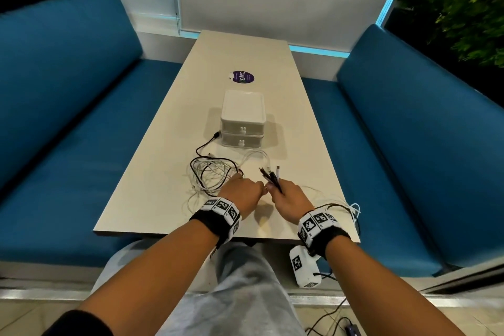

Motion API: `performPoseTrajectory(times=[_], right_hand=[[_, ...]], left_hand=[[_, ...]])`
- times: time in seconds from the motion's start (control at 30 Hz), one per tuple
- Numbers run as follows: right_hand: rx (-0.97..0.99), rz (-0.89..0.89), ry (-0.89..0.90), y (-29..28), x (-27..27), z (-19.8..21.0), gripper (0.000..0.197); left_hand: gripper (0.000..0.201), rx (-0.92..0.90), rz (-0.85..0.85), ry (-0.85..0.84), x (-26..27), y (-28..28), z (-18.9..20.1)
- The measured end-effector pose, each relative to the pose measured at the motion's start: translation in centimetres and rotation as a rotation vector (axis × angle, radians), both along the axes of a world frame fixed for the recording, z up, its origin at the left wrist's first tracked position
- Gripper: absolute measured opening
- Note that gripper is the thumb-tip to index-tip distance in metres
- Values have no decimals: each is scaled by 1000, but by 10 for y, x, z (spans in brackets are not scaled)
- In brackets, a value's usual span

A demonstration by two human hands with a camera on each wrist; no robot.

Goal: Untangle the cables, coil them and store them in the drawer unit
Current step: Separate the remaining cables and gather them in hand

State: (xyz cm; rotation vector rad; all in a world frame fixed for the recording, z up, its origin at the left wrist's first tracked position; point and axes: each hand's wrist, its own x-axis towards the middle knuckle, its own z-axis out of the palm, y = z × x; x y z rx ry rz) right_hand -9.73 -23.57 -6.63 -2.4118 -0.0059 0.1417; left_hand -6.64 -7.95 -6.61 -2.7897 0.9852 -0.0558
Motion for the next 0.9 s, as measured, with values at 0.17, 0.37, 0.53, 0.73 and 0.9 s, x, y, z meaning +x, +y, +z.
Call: performPoseTrajectory(times=[0.17, 0.37, 0.53, 0.73, 0.9], right_hand=[[-48, -38, 47, -17, 0, 5, 25], [-154, -197, 105, -61, 0, 4, 24], [-168, -312, 51, -50, 3, -2, 31], [-103, -298, -163, -4, 1, 6, 32], [-189, -19, -29, 20, 9, 4, 32]], left_hand=[[41, -72, 15, 104, 17, 16, -11], [36, -153, 34, 231, 33, 37, -19], [29, -132, 6, 240, 28, 27, -17], [32, -159, 37, 192, 26, 28, -12], [23, -94, -3, 118, 17, 18, 0]])
